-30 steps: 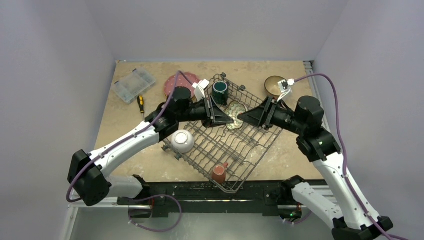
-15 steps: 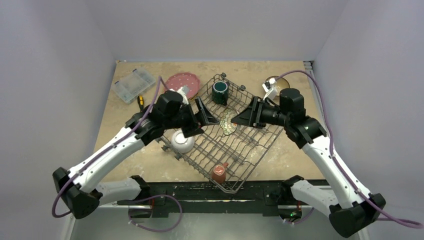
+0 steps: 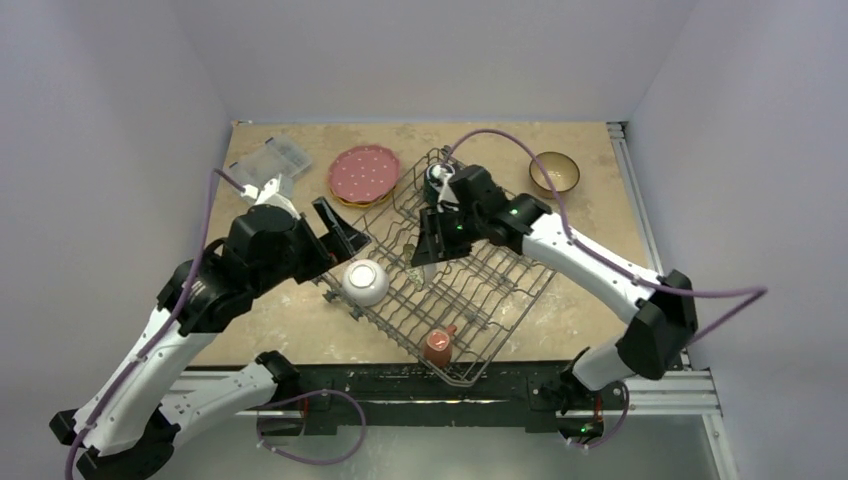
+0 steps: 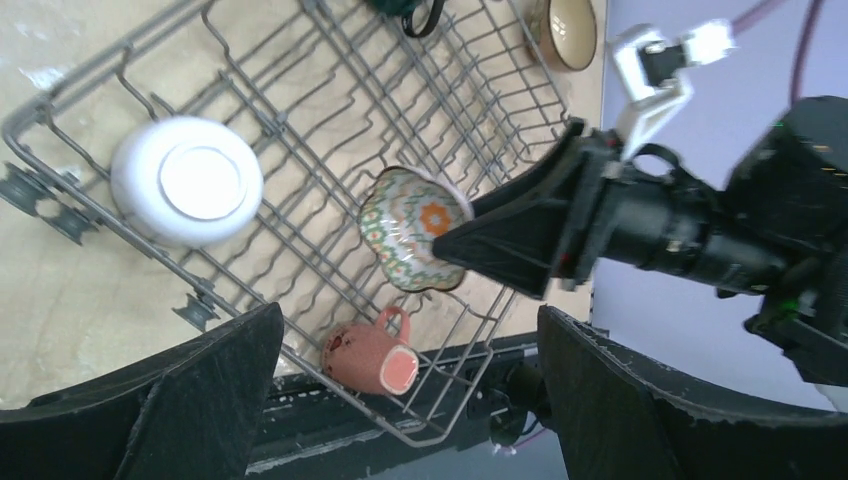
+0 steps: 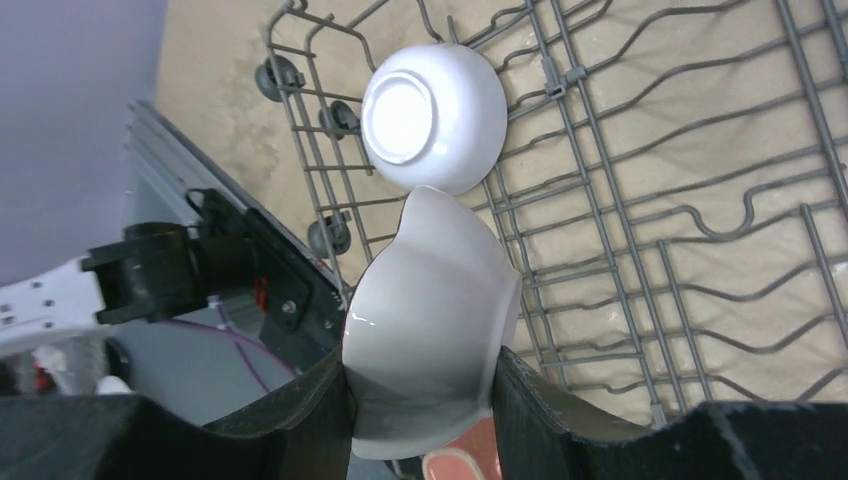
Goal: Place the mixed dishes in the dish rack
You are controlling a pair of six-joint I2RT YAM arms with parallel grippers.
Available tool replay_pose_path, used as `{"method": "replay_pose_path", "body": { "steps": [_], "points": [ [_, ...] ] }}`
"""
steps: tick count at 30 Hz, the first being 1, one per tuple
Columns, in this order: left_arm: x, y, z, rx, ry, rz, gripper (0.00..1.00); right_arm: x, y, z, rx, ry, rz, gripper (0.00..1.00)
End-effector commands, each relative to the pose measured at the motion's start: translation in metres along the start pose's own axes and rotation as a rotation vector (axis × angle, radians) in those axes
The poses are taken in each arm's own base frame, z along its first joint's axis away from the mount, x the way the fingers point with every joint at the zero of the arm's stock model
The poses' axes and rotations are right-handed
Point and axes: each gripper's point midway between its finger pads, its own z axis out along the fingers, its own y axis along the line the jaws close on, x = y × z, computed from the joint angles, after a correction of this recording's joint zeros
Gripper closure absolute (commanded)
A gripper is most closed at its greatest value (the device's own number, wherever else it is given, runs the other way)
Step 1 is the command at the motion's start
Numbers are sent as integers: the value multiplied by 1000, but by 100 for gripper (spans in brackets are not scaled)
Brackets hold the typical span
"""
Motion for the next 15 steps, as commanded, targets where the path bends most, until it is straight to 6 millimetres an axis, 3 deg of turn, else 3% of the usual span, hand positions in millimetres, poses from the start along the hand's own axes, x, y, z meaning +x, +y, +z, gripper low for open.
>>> {"method": "replay_pose_path", "body": {
  "steps": [1,5,11,15],
  "points": [
    [-32,2,-30,-7,-135,58,3,-20,1,17,216,-34,-165,100],
    [-37,4,-40,-5,-164,67,3,-10,-15,35,369,22,-257,100],
    [-36,7,-41,-17,-161,74,3,17,-13,66,403,103,-387,100],
    [-35,3,-38,-10,-145,74,2,23,-17,80,420,131,-430,100]
  ]
}}
